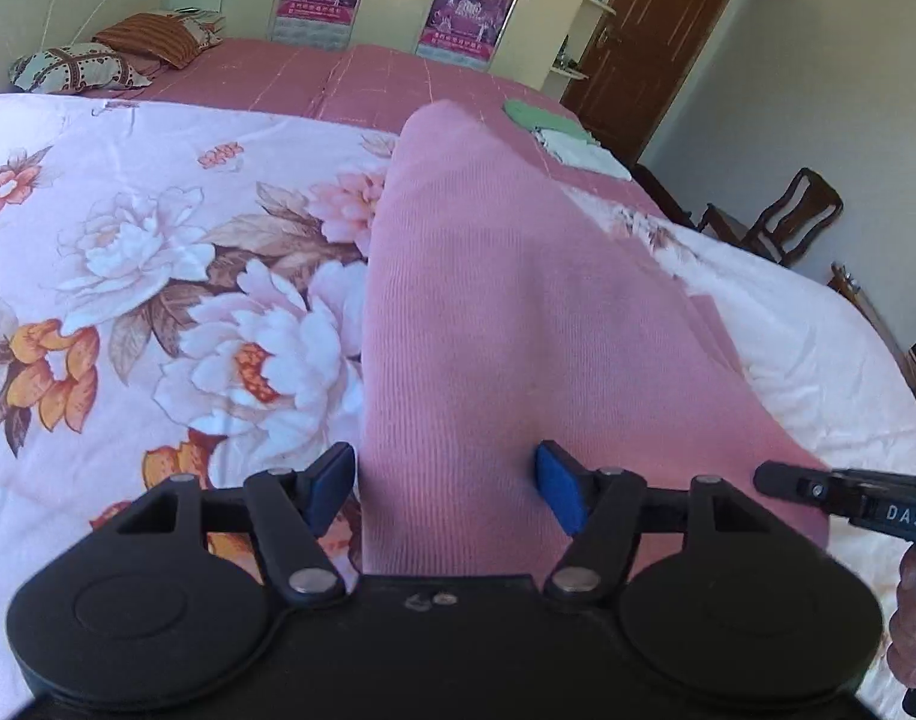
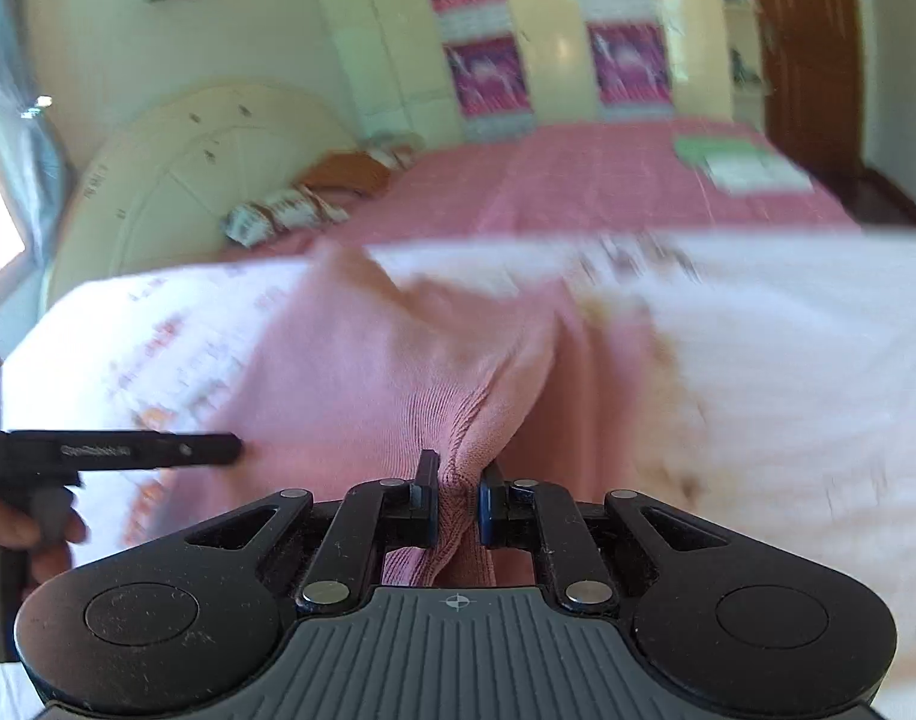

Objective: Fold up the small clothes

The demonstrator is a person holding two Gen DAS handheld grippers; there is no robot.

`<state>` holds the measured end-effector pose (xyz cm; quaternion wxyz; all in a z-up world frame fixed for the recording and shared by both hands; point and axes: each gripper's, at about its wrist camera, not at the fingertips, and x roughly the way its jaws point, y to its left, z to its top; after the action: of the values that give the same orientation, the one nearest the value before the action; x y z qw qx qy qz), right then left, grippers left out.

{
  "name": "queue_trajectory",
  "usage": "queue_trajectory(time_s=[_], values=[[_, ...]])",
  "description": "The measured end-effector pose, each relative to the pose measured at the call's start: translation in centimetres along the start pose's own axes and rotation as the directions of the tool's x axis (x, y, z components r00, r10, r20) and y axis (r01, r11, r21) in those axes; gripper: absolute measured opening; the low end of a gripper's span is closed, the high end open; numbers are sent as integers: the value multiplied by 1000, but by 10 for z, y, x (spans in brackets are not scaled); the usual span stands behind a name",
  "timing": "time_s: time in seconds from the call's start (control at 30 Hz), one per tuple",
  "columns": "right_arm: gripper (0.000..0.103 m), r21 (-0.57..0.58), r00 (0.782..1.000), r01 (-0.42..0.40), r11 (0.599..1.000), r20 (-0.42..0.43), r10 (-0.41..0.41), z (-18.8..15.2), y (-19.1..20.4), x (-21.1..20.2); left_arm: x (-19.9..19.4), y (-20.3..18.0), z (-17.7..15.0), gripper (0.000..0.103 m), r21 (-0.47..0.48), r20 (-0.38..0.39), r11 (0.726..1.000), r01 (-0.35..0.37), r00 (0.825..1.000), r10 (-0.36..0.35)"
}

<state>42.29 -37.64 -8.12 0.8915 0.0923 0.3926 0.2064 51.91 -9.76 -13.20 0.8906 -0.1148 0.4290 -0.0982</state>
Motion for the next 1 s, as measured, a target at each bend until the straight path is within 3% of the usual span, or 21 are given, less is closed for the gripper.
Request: queue_trajectory(time_s=[0.03, 0.1, 0.2, 0.3, 0.43, 0.57, 0.67, 0.7, 0.73, 0.83, 0.9, 0.97, 1.0], values=[[11, 56, 998, -27, 998, -56, 30, -8, -14, 12, 0, 1, -2, 67, -11, 3, 1000, 5, 1000, -5], [12, 149, 995, -89, 985, -38, 96, -18, -31, 15, -5, 5, -1, 66, -21, 13, 1000, 15, 1000, -14], [43, 225, 989, -143, 964, 54, 135, -14, -45, 4, -15, 15, 6, 62, -46, 61, 997, 61, 996, -59], [43, 281, 975, -223, 933, 67, 212, 0, -58, 14, -15, 25, 20, 62, -96, 89, 992, 77, 994, -69], [43, 317, 962, -261, 912, 12, 272, 22, -70, 44, -4, 32, 37, 62, -115, 84, 992, 60, 995, -50], [43, 285, 964, -252, 925, -8, 265, 32, -66, 59, 8, 32, 40, 66, -84, 49, 996, 22, 999, -18], [43, 233, 972, -227, 946, -4, 234, 36, -56, 65, 14, 35, 34, 67, -86, 49, 996, 5, 999, -1], [31, 191, 976, -213, 958, -5, 218, 37, -49, 64, 13, 37, 32, 66, -102, 55, 995, 13, 998, -7], [12, 130, 978, -205, 970, -17, 209, 37, -40, 64, 11, 37, 31, 64, -109, 63, 994, 20, 998, -13], [12, -128, 994, -66, 990, 75, 76, 33, -2, 41, 6, 31, 32, 59, -82, 100, 996, 42, 994, -34], [12, -281, 981, 13, 960, 191, 42, 27, 18, 12, 8, 24, 32, 62, -53, 96, 998, 45, 995, -40], [12, -354, 969, 72, 933, 248, 19, 16, 28, 0, 16, 20, 32, 66, -40, 71, 999, 26, 997, -23], [12, -337, 977, 89, 937, 214, -16, 15, 24, 10, 20, 19, 32, 68, -48, 56, 998, 29, 998, -26]])
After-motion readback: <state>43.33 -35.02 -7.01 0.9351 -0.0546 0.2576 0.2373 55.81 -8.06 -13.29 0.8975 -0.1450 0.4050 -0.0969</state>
